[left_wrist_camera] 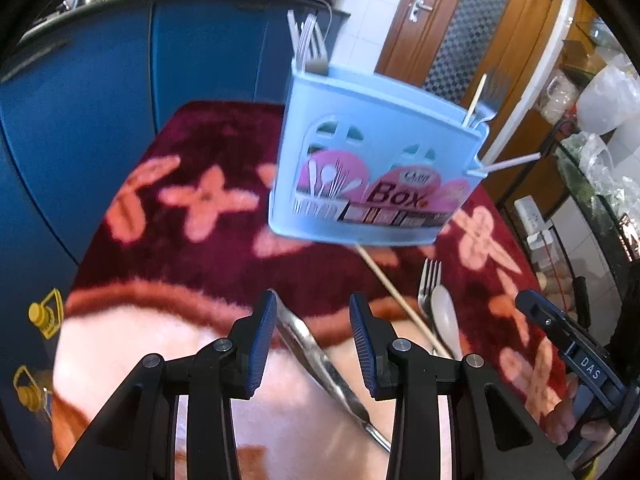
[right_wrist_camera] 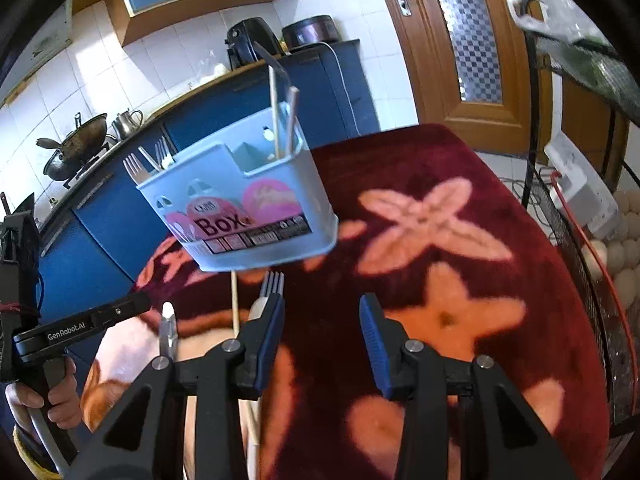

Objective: Organize utensils
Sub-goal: 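Move both open tools back to the utensil pile, then grasp a thin metal utensil with the left tool while the right tool grasps a white plastic spoon, then lift both utensils and carry both tools over the blue holder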

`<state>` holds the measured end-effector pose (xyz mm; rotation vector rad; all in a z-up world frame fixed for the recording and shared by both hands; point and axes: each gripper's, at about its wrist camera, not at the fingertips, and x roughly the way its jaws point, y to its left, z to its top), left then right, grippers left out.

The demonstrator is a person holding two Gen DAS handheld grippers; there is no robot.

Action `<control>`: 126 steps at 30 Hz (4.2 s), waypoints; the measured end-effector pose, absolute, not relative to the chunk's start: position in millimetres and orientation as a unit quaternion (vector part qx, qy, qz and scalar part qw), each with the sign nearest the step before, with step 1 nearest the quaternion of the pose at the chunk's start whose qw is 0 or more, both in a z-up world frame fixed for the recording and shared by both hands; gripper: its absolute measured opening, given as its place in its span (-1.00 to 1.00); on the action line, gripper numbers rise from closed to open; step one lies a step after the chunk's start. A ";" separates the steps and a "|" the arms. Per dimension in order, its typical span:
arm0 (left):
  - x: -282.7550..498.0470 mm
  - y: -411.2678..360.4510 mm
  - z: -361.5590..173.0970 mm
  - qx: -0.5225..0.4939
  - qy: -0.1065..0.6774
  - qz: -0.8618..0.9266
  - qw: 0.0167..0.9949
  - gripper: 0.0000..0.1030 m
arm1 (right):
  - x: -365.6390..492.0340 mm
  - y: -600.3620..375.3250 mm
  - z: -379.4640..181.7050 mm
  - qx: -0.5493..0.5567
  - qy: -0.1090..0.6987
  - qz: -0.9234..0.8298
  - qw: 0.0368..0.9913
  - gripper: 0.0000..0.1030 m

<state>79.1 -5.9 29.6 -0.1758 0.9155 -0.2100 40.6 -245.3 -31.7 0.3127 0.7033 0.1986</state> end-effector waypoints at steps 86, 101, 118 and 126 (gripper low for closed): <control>50.3 14.2 68.3 -0.115 0.301 -0.142 0.936 -0.95 | 30.9 -217.5 13.1 0.136 0.255 0.150 0.945 -0.92; 51.3 7.6 113.7 -0.107 0.229 -0.137 0.958 -0.95 | 26.8 -228.9 56.7 0.147 0.175 0.126 0.965 -0.92; 79.9 -1.7 178.2 -0.088 0.137 -0.123 0.979 -0.95 | 52.3 -227.6 86.9 0.139 0.133 0.121 0.974 -0.92; 103.2 -2.6 212.3 -0.077 0.096 -0.111 0.986 -0.95 | 61.5 -231.2 87.2 0.142 0.132 0.122 0.973 -0.92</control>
